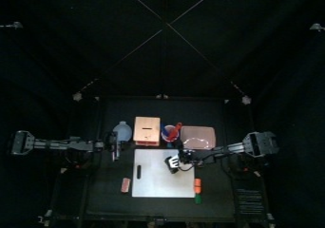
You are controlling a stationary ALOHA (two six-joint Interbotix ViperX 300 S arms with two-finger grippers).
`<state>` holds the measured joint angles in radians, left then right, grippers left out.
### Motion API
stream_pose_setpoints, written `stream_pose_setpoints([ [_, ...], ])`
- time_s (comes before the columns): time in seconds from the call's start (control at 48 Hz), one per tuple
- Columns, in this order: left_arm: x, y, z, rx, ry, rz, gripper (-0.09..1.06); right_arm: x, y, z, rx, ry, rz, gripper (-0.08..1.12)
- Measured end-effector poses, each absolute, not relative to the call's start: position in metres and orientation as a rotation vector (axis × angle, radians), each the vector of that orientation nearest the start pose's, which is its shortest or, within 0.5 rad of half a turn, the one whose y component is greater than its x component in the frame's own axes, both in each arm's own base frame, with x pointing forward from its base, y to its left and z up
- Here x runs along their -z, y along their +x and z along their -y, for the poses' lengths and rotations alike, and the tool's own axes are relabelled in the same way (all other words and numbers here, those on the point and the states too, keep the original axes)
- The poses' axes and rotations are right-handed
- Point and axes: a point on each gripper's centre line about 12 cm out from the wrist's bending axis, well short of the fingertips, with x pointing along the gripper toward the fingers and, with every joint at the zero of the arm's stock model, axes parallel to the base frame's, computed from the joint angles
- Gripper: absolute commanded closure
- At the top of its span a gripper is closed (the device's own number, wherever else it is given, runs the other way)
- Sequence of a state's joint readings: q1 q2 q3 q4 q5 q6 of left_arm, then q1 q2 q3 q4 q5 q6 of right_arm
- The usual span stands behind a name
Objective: Place sushi on board then cut the sushi with the knife then place the pieces on the plate
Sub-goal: Place the sushi on the board
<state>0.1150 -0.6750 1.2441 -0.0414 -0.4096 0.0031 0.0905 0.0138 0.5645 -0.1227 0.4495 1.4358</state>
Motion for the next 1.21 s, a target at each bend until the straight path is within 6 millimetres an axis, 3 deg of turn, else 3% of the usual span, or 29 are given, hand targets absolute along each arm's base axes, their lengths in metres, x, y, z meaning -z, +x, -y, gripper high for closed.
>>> stream_pose_setpoints([
  [0.396,-0.217,0.226,-0.028,-0.135,-0.040,-0.159,0.99,-0.156,0.399,-0.060,0.895,1.241,-0.844,0.42],
  [0.667,-0.218,0.227,-0.029,-0.137,-0.041,-0.158,0.99,-0.146,0.402,-0.067,1.064,1.257,-0.832,0.42],
  [0.979,-0.217,0.226,-0.029,-0.136,-0.039,-0.159,0.99,-0.133,0.432,-0.072,1.088,1.257,-0.830,0.41],
  [1.208,-0.216,0.226,-0.029,-0.136,-0.040,-0.162,0.99,-0.127,0.432,-0.071,1.125,1.240,-0.851,0.41],
])
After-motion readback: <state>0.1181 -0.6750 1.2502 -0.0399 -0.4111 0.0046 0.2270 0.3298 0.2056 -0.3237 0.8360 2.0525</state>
